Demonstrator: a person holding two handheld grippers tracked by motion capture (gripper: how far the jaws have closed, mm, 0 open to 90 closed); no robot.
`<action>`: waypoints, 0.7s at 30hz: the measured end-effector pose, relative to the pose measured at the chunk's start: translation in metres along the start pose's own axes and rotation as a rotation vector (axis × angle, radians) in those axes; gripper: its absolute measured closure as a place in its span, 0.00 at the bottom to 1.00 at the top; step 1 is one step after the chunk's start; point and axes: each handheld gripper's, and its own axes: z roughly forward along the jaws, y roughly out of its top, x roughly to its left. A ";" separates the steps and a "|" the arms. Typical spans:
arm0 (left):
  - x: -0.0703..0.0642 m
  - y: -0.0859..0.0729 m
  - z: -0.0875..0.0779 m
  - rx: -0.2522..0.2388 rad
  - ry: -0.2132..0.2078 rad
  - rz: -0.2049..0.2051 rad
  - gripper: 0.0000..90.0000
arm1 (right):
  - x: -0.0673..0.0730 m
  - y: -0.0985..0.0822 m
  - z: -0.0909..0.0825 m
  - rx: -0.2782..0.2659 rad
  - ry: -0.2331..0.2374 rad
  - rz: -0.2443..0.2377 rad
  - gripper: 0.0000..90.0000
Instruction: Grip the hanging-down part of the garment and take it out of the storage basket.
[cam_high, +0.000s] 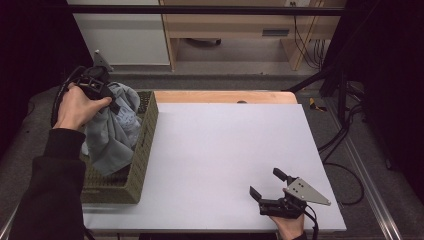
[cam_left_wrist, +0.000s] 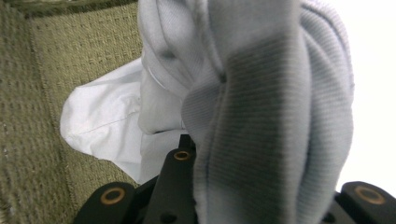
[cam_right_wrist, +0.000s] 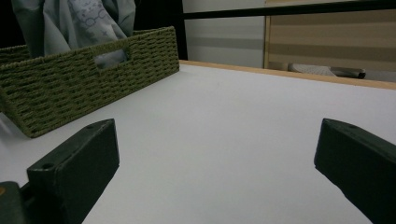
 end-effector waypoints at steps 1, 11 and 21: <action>0.000 -0.001 -0.005 -0.009 -0.006 0.004 0.90 | -0.001 0.000 0.000 -0.005 0.005 -0.013 0.00; 0.002 -0.005 -0.031 -0.049 -0.001 0.006 0.90 | 0.003 0.003 0.004 0.001 0.019 -0.006 0.00; -0.004 -0.007 -0.072 -0.109 0.010 0.015 0.90 | 0.006 0.008 0.012 0.001 0.047 -0.029 0.00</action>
